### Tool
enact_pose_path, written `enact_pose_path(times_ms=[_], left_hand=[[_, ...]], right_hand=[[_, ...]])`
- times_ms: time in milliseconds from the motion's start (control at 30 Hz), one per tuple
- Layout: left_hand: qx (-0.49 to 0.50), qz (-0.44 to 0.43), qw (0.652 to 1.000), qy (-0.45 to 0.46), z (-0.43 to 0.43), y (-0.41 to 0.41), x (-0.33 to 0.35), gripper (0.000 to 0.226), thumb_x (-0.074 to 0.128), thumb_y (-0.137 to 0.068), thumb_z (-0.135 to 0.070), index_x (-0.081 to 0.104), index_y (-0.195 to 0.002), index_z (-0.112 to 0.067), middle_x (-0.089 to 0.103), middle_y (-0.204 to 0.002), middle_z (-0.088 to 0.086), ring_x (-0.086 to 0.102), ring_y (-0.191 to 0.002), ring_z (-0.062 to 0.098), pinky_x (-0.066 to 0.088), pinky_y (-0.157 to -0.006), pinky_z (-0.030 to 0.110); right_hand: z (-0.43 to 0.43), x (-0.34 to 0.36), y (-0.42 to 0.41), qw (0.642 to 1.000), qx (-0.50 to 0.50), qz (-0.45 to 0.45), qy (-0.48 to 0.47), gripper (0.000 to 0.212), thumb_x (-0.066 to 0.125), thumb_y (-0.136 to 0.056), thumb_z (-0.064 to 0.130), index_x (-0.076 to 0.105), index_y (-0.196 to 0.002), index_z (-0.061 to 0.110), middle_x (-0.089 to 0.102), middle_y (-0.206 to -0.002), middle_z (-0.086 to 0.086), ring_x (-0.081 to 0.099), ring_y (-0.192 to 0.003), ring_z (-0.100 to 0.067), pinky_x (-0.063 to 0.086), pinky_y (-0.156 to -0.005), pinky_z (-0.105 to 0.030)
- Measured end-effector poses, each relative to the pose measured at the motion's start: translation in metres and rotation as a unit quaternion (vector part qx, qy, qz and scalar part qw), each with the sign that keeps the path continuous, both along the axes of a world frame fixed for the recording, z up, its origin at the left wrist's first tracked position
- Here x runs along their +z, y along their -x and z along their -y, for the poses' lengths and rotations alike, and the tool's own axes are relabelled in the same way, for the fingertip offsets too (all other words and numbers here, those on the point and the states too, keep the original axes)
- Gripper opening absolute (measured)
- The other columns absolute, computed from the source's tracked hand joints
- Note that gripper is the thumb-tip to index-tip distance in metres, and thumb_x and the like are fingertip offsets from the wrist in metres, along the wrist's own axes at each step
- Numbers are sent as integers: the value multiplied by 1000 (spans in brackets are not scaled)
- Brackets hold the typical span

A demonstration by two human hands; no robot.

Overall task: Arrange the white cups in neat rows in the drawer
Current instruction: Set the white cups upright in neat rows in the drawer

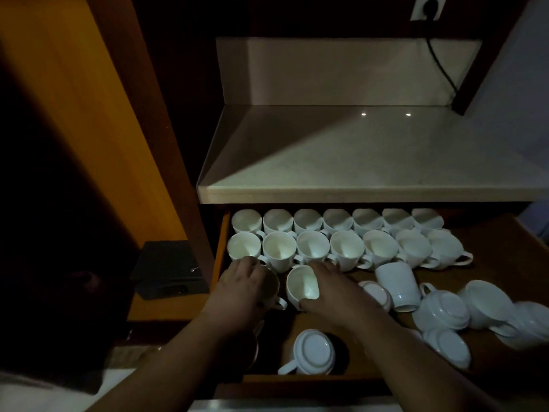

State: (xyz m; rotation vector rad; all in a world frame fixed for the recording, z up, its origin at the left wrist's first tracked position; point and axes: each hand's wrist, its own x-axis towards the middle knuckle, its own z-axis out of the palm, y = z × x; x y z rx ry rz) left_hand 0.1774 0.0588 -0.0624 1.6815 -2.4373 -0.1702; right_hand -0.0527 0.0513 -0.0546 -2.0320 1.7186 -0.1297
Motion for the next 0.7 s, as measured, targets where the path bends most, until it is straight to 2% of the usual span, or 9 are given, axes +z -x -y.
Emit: enact_pose_path(times_ms=[67,133,200,300,467,533,633,700], left_hand=[[-64,10,998,-1,2,-6,1,51,53,-86,-56,54,-131,-32,50,-134,-8,47,-122,15,43,-100,32],[-86,16,995,-51,3,-9,1,36,58,-86,-48,63,-119,-34,59,-126,-9,54,-116,15,46,-96,33],[-82,19,993,-86,3,-6,2,33,67,-84,-41,65,-117,-35,62,-126,-7,55,-119,17,48,-98,35],[-72,35,994,-80,1,-6,2,31,64,-88,-39,63,-119,-37,63,-124,-5,56,-117,17,50,-94,32],[-48,32,996,-69,1,-8,-1,28,62,-87,-43,63,-115,-36,65,-116,-6,59,-110,17,53,-89,33],[-31,36,997,-68,1,-9,0,25,63,-88,-41,64,-112,-34,65,-112,-4,59,-107,18,53,-86,33],[-14,39,998,-53,1,-12,-3,25,63,-86,-43,63,-110,-34,64,-108,-4,60,-101,18,52,-79,30],[2,35,998,-52,1,-12,-3,23,61,-89,-43,63,-110,-35,64,-109,-4,61,-101,19,51,-78,30]], right_hand=[[-1,-2,2,1000,-18,4,-17,93,74,-75,54,28,-153,27,42,-152,-3,49,-134,-27,48,-102,-43],[-1,-7,5,999,-37,21,-28,89,66,-69,56,34,-148,30,53,-142,-2,56,-126,-25,52,-97,-45],[1,-12,7,997,-48,49,-39,78,59,-64,56,45,-137,31,63,-128,1,63,-116,-23,55,-91,-44],[2,-8,1,994,-50,84,-41,66,60,-66,50,51,-128,31,68,-118,5,65,-109,-20,55,-88,-43],[-1,-3,-13,991,-36,127,-34,58,55,-64,73,55,-109,36,72,-98,8,68,-91,-9,57,-78,-40],[-2,-2,-16,989,-33,141,-34,56,60,-66,68,57,-112,35,70,-99,11,66,-92,-7,54,-76,-35],[-2,0,-17,988,-32,142,-41,51,73,-78,43,54,-123,29,63,-103,16,61,-96,-7,43,-71,-26],[0,-3,-16,988,-29,145,-43,46,72,-82,35,54,-124,32,62,-105,17,59,-99,-5,41,-70,-23]])
